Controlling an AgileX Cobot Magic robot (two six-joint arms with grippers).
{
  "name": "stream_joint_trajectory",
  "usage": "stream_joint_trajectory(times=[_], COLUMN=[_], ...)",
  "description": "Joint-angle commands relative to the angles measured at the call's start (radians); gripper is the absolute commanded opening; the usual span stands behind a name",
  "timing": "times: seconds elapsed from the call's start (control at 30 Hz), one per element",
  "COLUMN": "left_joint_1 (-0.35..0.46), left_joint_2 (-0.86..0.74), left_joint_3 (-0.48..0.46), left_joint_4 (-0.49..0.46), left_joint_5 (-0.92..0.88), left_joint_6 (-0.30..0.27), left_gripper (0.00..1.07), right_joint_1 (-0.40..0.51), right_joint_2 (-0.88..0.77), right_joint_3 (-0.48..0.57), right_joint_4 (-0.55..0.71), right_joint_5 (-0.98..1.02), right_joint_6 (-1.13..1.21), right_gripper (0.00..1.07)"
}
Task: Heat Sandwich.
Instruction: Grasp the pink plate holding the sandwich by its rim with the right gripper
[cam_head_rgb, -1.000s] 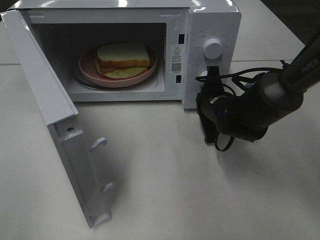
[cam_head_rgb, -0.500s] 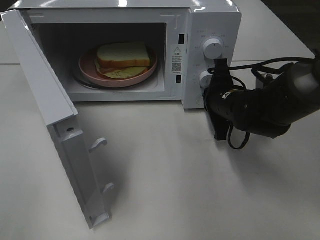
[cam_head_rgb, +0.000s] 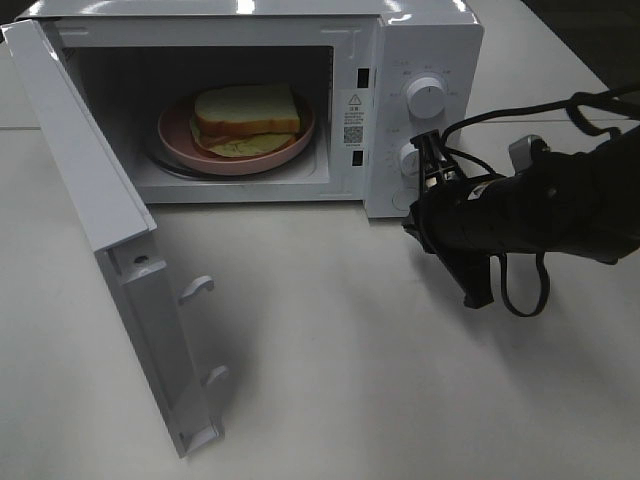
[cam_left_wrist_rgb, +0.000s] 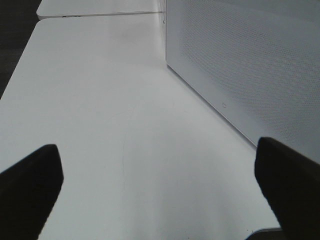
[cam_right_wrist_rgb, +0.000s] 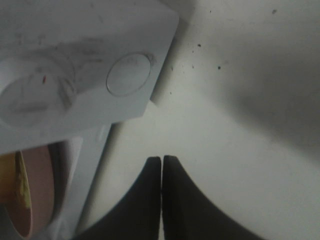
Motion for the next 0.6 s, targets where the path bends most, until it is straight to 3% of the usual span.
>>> stream_joint_trajectory(times=[0.03,0.6], left_joint_1=[0.001,0.001], left_joint_2=[-0.025,-0.025], left_joint_3=[0.001,0.001], left_joint_4=[-0.004,-0.004], left_joint_5=[-0.007,-0.007], left_joint_6=[-0.004,-0.004], left_gripper=[1.03,1.03], right_joint_1=[-0.004,-0.007], right_joint_2=[-0.045,-0.207], right_joint_3=[0.002,-0.031], right_joint_4=[-0.038,-0.126], right_joint_5=[0.086,0.589], right_joint_6=[-0.096,-0.639], right_gripper=[0.05,0.08])
